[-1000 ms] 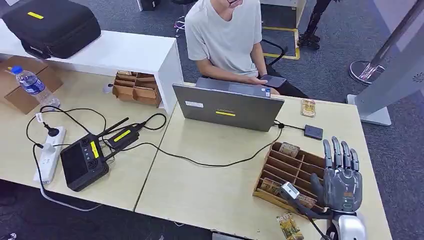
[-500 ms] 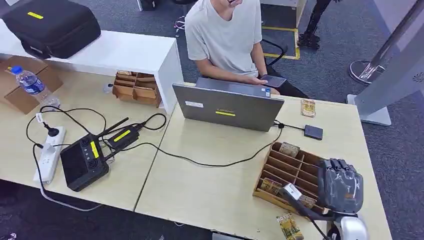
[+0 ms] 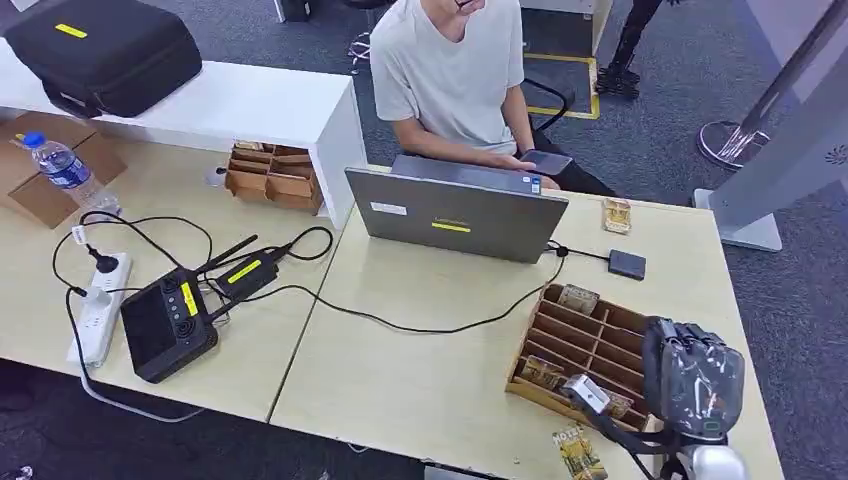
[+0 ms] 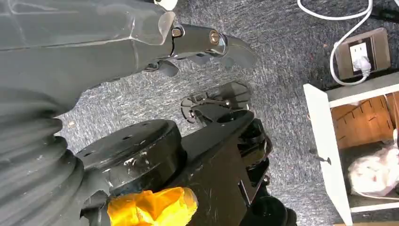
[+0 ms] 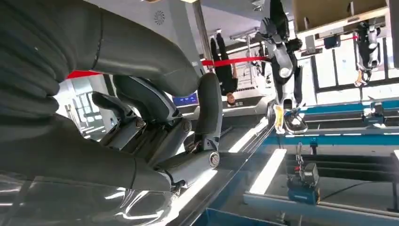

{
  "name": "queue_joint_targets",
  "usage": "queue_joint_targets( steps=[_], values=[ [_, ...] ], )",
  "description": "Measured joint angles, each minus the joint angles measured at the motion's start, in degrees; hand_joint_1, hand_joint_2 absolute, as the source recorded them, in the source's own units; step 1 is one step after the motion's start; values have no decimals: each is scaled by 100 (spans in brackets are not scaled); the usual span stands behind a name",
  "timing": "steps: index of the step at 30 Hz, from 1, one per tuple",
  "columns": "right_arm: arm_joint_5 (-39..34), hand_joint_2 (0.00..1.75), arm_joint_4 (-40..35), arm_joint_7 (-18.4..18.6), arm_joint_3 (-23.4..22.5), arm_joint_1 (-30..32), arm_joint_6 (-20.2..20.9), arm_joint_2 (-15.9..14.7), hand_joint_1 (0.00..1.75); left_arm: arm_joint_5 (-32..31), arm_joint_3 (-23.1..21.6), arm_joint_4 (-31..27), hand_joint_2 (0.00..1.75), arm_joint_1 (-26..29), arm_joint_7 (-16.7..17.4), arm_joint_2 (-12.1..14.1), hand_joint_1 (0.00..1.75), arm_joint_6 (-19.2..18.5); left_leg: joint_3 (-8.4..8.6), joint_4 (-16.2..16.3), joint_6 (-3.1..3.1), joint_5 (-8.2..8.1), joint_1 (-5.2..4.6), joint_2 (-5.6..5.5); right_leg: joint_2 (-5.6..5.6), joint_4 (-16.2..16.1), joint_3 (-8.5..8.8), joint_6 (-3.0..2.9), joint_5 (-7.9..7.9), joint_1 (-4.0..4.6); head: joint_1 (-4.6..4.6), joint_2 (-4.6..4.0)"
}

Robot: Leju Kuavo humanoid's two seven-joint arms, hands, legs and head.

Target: Pass the card to the sensor for recognition and then transmit it.

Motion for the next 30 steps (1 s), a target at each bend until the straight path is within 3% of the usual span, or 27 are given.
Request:
queue_joint_targets(
  steps=[10,11,30],
  values=[
    [-2,175,-15,0,0,34,0,0,175,0,0,0,175,-1,0,0,0,2,0,0,0,0,0,0,0,0,0,0,0,0,2,0],
    [-2,175,-15,0,0,35,2,0,0,2,0,0,175,-1,0,0,0,2,0,0,0,0,0,0,0,0,0,0,0,0,0,0],
    [127,175,160,85,0,28,173,2,0,0,0,0,175,-1,0,0,0,-2,-1,0,0,0,0,-1,-1,0,0,0,0,0,2,0]
  ],
)
